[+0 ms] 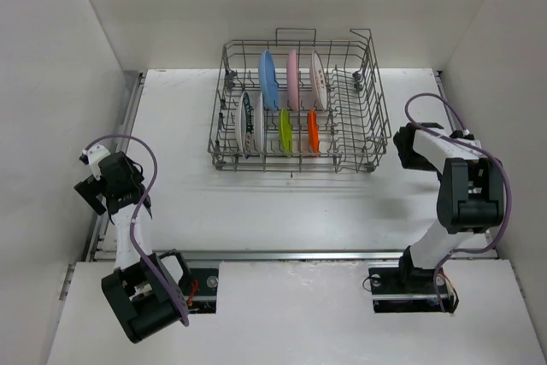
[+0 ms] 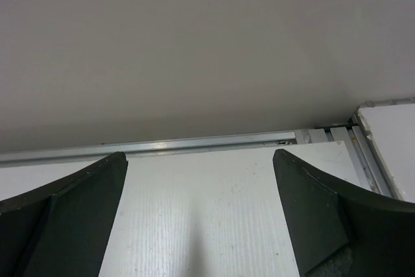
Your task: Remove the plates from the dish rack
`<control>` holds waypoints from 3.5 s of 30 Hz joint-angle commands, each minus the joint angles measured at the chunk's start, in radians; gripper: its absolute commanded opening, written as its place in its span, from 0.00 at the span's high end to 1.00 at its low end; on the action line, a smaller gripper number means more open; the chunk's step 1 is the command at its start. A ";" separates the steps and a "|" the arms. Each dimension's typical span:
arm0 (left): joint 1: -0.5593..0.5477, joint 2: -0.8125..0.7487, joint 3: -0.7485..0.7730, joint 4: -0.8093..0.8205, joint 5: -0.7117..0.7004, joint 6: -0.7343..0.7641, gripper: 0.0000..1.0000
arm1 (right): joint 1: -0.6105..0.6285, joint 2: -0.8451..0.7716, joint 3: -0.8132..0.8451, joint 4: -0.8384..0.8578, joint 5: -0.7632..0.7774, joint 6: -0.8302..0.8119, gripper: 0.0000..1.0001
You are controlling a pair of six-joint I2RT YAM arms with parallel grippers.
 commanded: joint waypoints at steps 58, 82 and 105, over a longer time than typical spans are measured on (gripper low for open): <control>-0.904 1.067 1.684 -1.277 0.276 0.017 1.00 | 0.440 -0.386 0.381 0.633 -0.769 -1.525 0.08; -0.966 1.075 1.624 -1.180 0.063 0.037 1.00 | 0.420 -0.365 0.313 0.651 -0.858 -1.534 0.07; -0.975 0.823 1.716 -1.202 0.204 0.000 1.00 | 0.420 -0.426 0.293 0.660 -0.877 -1.544 0.07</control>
